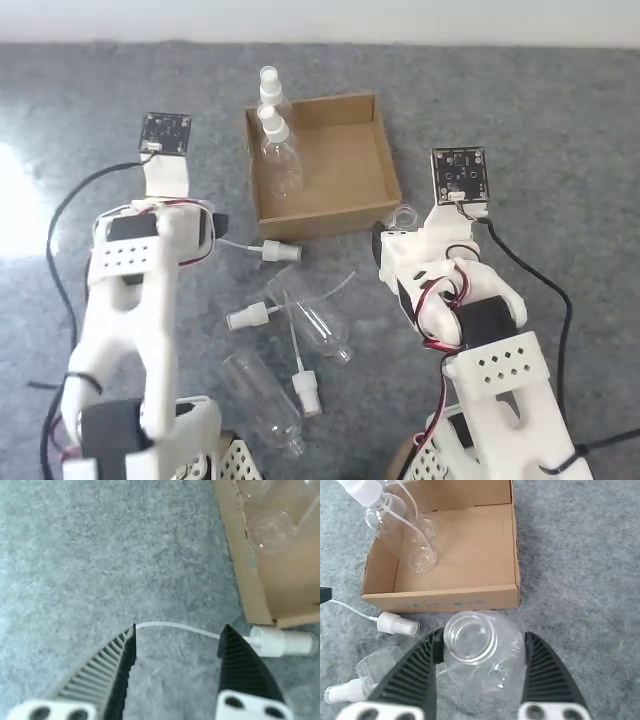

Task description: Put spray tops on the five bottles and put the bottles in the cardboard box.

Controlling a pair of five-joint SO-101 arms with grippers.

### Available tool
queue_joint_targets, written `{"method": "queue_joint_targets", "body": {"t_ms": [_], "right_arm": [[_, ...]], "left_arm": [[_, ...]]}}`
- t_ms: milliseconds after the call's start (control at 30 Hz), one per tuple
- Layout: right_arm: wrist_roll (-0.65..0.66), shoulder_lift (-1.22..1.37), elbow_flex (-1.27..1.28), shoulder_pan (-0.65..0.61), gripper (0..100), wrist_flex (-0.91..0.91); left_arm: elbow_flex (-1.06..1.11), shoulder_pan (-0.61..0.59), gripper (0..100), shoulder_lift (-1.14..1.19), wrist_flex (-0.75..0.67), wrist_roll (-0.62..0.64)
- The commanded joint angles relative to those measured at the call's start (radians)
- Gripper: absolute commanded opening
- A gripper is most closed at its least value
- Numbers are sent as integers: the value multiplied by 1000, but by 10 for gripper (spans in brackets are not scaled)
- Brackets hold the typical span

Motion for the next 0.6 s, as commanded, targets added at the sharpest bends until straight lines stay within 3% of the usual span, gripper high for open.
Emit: {"method": "queue_joint_targets", "body": {"t_ms": [0, 233, 400, 567], "right_arm": [[17, -31, -14, 12, 77, -16], [17, -31, 5, 10, 77, -25], [17, -31, 5, 10, 77, -25], [17, -31, 5, 10, 77, -25]], "left_arm": [[-62, -3, 246, 75, -115, 11], [-64, 2, 246, 206, -218, 5], [-67, 3, 246, 244, -212, -23], [-70, 3, 246, 244, -120, -87]]}}
